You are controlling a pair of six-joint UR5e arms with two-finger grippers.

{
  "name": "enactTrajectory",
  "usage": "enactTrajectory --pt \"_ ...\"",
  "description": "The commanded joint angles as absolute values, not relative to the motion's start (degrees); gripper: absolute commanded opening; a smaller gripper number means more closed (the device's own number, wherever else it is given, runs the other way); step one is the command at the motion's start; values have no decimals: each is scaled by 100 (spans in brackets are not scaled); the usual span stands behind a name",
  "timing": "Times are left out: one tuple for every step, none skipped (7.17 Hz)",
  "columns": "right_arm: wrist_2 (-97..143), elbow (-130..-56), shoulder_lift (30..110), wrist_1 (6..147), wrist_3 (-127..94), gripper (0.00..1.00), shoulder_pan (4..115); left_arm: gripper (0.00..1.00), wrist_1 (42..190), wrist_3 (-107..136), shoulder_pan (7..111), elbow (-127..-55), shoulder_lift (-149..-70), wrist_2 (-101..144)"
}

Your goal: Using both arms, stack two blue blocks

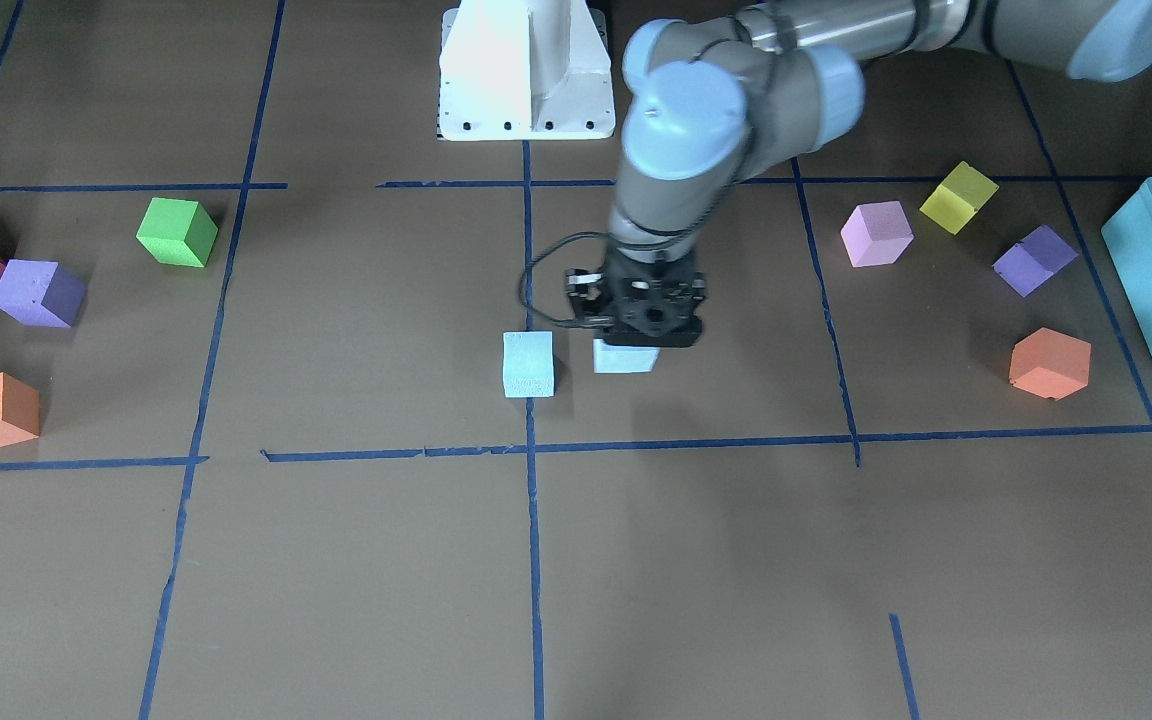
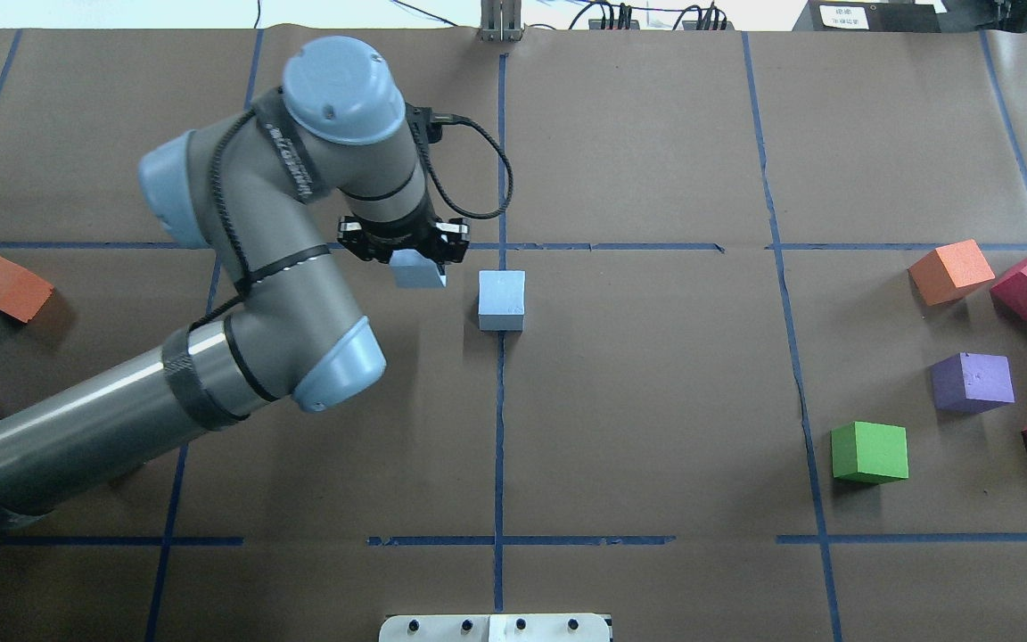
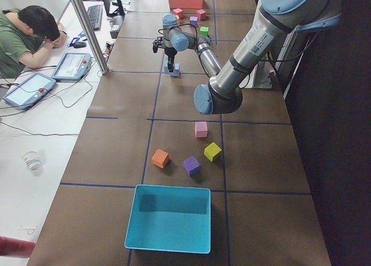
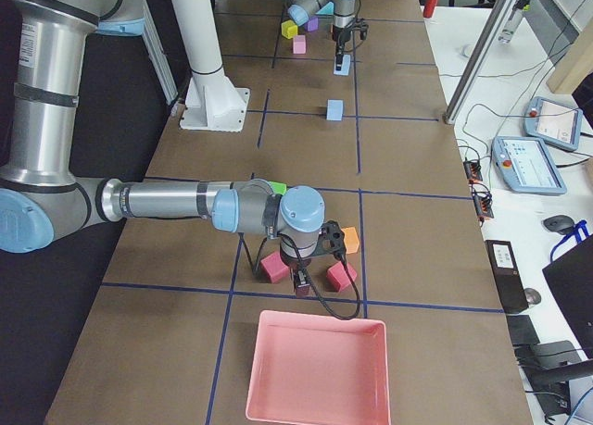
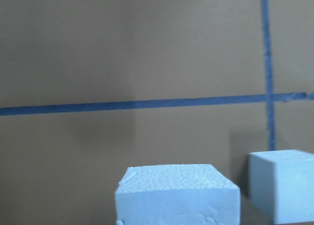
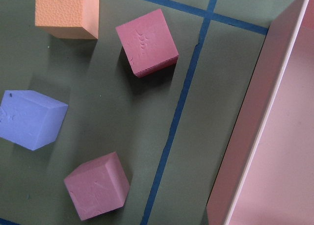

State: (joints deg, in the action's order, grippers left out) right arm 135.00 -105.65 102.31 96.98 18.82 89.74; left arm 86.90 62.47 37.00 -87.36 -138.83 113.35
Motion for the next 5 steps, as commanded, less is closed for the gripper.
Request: enactTrajectory --pt "13500 -10573 10230 9694 1881 99 8974 55 8728 6756 3342 -8253 -14430 11162" --pt "13500 -10573 10230 9694 1890 99 8974 55 8736 6785 3296 -8114 -14553 11162" --pt "13500 -10582 10230 9694 1881 99 8974 55 8806 6794 3287 -7834 -14711 11162" --pt "13500 -10582 10230 9694 1881 99 8974 57 9129 6785 3278 -7614 -14713 11162" --pt "13500 -10582 10230 9694 1881 99 8974 59 9201 6776 3261 -7533 -14713 11162"
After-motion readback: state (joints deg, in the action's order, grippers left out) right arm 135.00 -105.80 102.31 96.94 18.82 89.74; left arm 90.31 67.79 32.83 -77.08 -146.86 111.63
